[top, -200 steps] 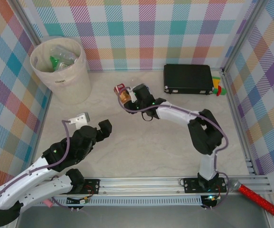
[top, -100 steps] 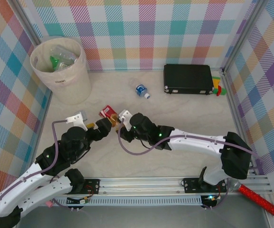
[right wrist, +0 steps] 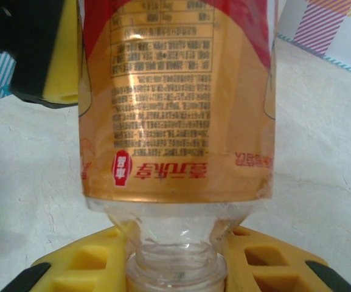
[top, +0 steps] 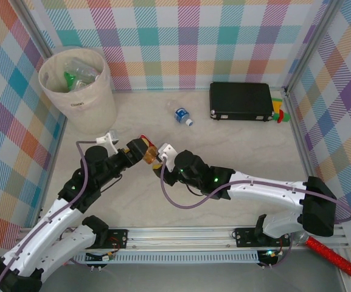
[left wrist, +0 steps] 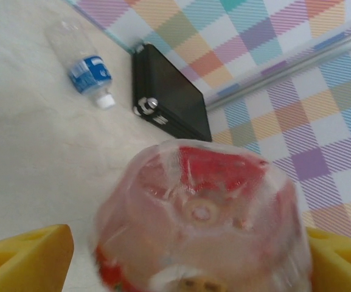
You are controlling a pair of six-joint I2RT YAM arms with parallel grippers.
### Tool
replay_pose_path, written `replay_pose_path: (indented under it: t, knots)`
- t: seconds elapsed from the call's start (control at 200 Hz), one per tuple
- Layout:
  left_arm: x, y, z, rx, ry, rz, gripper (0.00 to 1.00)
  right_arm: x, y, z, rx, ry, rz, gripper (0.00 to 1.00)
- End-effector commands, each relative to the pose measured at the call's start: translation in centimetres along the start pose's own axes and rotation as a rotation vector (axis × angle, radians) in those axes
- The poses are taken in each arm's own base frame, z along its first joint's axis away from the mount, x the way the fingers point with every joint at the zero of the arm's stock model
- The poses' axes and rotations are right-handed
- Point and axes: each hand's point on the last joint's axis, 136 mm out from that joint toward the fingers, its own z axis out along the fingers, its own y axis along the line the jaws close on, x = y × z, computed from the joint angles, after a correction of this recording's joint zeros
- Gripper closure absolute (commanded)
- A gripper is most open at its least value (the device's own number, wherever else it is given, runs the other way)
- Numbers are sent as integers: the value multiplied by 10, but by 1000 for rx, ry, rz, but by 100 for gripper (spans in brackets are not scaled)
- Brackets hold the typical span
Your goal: Put the plastic bottles in the bin
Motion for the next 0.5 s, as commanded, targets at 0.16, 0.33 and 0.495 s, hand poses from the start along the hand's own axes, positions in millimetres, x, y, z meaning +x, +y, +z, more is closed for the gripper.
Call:
replay_pose_path:
  t: [0.16,0.33,0.495]
  knots:
    - [7,-18,8,101,64,-7,36,-23,10,-12,-39,-84,-27,82]
    - [3,-17,0,74,49,21,44,-25,9,-14,-39,-97,-24,55]
    - [-6,-13,-13,12,12,74,44,-27,5,-20,-20,-125,5,15]
